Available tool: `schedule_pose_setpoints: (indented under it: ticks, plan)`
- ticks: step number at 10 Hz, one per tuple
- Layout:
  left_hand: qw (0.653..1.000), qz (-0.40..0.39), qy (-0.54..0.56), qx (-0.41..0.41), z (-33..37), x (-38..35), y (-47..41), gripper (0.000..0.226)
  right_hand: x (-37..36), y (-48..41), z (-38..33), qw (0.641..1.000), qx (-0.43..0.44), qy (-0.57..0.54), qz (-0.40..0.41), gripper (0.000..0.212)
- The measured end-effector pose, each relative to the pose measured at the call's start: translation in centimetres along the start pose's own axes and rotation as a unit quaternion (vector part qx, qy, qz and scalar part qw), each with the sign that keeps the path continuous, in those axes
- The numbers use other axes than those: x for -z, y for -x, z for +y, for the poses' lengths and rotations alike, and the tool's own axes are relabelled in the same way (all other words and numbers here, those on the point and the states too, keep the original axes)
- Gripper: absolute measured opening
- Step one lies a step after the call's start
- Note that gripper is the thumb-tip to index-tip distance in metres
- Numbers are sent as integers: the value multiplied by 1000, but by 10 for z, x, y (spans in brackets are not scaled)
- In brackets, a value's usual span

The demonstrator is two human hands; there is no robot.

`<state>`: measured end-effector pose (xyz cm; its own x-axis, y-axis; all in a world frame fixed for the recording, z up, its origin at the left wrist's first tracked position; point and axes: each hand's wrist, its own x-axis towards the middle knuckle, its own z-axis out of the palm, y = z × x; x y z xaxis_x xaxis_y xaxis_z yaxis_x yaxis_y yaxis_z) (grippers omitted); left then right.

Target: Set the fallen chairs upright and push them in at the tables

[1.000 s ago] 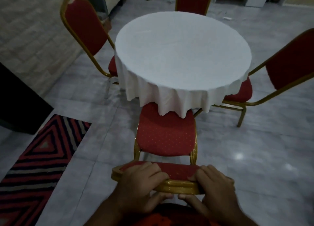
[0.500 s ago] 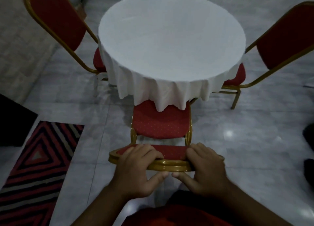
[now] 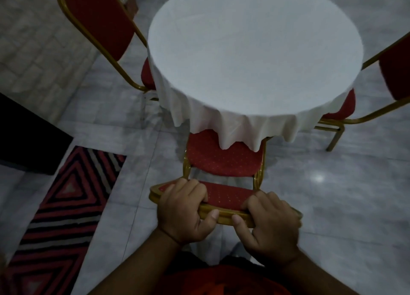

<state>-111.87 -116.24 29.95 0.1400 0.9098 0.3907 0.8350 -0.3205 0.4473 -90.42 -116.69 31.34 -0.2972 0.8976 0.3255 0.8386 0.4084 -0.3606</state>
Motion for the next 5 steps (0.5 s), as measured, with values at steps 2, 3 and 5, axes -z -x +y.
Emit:
schedule_pose_setpoints:
  ticks: [2, 3, 5]
  plan:
    - [999, -35, 11, -4, -13, 2, -12, 39, -3, -14, -5, 1000, -23, -7, -20, 31]
    - [996, -82, 32, -2, -11, 8, -14, 33, 6, -15, -8, 997, -44, -5, -61, 24]
    - [988, -80, 110, 67, -6, 26, -65, 28, 10, -62, -11, 991, -115, -46, -45, 29]
